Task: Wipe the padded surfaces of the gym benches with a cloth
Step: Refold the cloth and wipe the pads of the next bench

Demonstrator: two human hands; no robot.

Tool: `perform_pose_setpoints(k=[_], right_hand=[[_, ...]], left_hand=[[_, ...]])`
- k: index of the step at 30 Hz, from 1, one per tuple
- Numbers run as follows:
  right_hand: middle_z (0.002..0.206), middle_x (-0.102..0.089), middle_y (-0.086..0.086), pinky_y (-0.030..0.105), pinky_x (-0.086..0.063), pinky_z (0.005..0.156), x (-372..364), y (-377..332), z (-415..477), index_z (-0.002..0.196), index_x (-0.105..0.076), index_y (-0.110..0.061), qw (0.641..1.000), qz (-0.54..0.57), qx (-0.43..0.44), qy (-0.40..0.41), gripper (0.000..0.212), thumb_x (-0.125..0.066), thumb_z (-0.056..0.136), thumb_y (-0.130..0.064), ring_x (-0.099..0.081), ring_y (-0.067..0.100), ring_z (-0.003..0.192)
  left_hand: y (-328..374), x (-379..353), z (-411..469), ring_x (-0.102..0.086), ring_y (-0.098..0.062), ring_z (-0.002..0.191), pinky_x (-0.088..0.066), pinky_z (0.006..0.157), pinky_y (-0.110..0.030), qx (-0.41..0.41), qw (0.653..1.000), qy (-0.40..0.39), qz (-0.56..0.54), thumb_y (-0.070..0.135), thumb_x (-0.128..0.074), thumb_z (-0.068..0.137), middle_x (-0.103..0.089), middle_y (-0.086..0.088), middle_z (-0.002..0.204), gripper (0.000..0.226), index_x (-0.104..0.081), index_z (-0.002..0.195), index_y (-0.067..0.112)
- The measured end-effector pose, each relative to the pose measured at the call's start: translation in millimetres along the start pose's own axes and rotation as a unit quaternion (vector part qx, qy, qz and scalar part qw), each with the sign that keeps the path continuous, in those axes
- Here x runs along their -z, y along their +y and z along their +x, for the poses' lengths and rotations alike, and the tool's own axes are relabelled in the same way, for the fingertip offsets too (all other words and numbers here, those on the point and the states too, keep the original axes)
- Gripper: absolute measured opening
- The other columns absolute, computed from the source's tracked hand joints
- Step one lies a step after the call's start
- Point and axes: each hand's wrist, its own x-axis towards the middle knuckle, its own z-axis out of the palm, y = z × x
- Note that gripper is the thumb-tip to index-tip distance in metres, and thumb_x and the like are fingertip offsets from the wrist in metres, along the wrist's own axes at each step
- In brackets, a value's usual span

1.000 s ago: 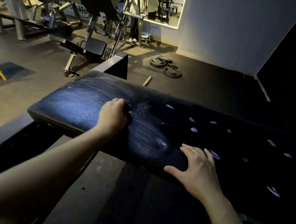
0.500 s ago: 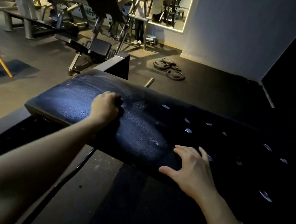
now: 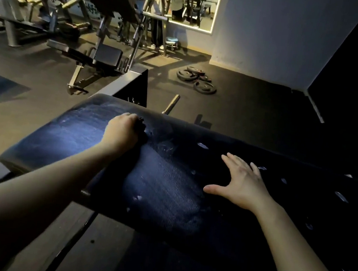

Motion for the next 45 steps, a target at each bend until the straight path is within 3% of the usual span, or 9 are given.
perform_pose_setpoints(k=[6,9,13,17,22,25,32,38,45], right_hand=[[0.17,-0.006,-0.013,0.04,-0.003,0.128,-11,9,3,0.162,-0.016,-0.03,0.999,-0.013,-0.016,-0.029,0.115,-0.046,0.07,-0.092,0.0,0.003,0.154],[0.169,-0.006,-0.015,0.041,-0.005,0.128,-11,11,4,0.162,-0.016,-0.031,0.999,-0.011,-0.017,-0.027,0.116,-0.044,0.068,-0.095,-0.001,0.003,0.154],[0.169,-0.007,-0.015,0.041,-0.005,0.128,-12,9,3,0.162,-0.018,-0.032,1.0,0.002,-0.017,-0.016,0.12,-0.044,0.065,-0.098,-0.001,0.002,0.154],[0.167,-0.015,-0.017,0.04,-0.009,0.127,-5,11,7,0.16,-0.025,-0.033,1.0,0.01,-0.008,-0.021,0.119,-0.048,0.063,-0.098,-0.008,0.004,0.154],[0.147,-0.044,-0.021,0.032,-0.032,0.115,13,33,30,0.146,-0.046,-0.034,1.0,0.021,0.008,0.002,0.095,-0.062,0.068,-0.086,-0.039,0.005,0.138],[0.161,-0.029,-0.014,0.037,-0.024,0.121,19,41,55,0.156,-0.033,-0.031,1.0,0.004,0.014,-0.022,0.105,-0.064,0.07,-0.084,-0.026,0.009,0.148],[0.168,-0.011,-0.015,0.035,-0.008,0.126,14,53,74,0.161,-0.021,-0.033,0.999,0.006,0.017,-0.046,0.119,-0.056,0.064,-0.093,-0.007,0.008,0.155],[0.169,-0.01,-0.011,0.037,-0.008,0.126,12,57,77,0.162,-0.018,-0.031,0.998,-0.007,0.032,-0.045,0.114,-0.061,0.07,-0.084,-0.006,0.009,0.155],[0.17,-0.004,-0.011,0.039,-0.004,0.127,9,56,74,0.162,-0.014,-0.031,0.998,0.004,0.024,-0.054,0.126,-0.042,0.061,-0.1,-0.001,0.009,0.156]], left_hand=[[130,-32,-64,-0.062,-0.024,0.09,-0.054,0.078,-0.039,-0.228,0.957,-0.104,-0.144,0.023,-0.067,0.092,-0.066,-0.002,0.1,0.014,-0.07,0.105,0.021],[93,-27,-63,-0.058,-0.024,0.091,-0.053,0.075,-0.038,-0.312,0.939,-0.082,-0.118,0.026,-0.063,0.092,-0.061,-0.001,0.1,0.015,-0.066,0.106,0.02],[8,-24,6,-0.063,-0.038,0.09,-0.055,0.072,-0.045,-0.159,0.987,-0.02,-0.018,0.032,-0.063,0.09,-0.065,-0.011,0.098,0.022,-0.069,0.1,0.014],[54,-50,47,-0.067,-0.043,0.092,-0.054,0.076,-0.048,-0.037,0.997,-0.027,-0.062,0.023,-0.067,0.092,-0.069,-0.018,0.1,0.015,-0.072,0.102,0.013],[137,-59,-30,-0.061,-0.028,0.086,-0.052,0.078,-0.042,-0.241,0.949,-0.102,-0.175,0.028,-0.056,0.096,-0.065,-0.005,0.095,0.016,-0.069,0.098,0.017],[94,-57,-19,-0.057,-0.023,0.091,-0.049,0.079,-0.037,-0.263,0.954,-0.071,-0.121,0.033,-0.048,0.099,-0.063,-0.003,0.101,0.024,-0.067,0.107,0.018],[107,-83,80,-0.066,-0.043,0.093,-0.05,0.077,-0.045,0.008,0.998,-0.02,-0.052,0.023,-0.064,0.095,-0.069,-0.018,0.102,0.017,-0.071,0.105,0.012],[147,-78,-20,-0.058,-0.028,0.088,-0.054,0.074,-0.041,-0.246,0.958,-0.09,-0.121,0.024,-0.062,0.092,-0.061,-0.004,0.097,0.015,-0.065,0.105,0.018],[72,-65,81,-0.066,-0.041,0.096,-0.053,0.078,-0.045,0.045,0.999,-0.016,0.003,0.03,-0.063,0.092,-0.066,-0.017,0.102,0.02,-0.07,0.104,0.016]])
